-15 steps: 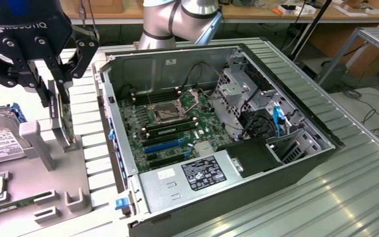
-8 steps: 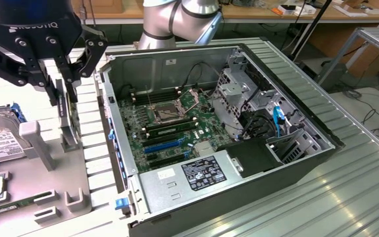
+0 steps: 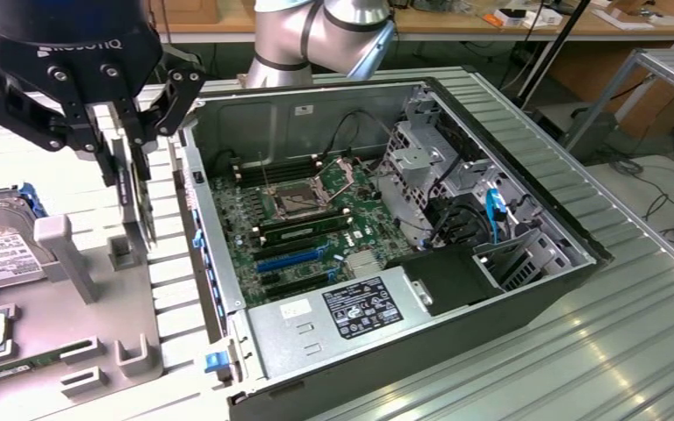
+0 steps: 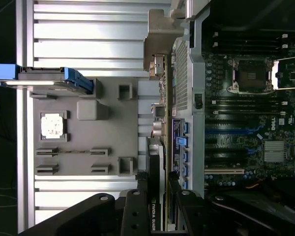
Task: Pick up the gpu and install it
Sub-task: 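Pick up the gpu and move the gpu toward the slot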
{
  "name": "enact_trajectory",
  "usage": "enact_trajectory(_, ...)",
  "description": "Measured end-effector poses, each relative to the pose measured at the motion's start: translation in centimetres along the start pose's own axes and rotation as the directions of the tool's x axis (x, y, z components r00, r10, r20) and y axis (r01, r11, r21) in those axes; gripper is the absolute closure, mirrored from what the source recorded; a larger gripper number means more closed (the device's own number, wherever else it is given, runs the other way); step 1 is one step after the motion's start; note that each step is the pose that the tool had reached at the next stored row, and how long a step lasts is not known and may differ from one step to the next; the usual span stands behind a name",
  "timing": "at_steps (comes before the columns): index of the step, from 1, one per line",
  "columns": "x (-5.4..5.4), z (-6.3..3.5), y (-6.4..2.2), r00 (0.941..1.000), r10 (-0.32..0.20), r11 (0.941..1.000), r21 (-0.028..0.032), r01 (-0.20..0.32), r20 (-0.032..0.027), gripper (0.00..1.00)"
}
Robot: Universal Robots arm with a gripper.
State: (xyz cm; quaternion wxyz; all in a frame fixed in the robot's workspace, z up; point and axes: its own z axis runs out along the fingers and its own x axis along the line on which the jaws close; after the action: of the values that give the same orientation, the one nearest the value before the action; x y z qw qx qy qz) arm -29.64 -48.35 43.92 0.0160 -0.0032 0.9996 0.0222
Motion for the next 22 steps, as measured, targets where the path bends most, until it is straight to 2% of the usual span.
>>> enact_trajectory(22,-2.7,0.09,-0.02,1.0000,0.000,1.0000,-0.0001,0.000,0.0001,0.73)
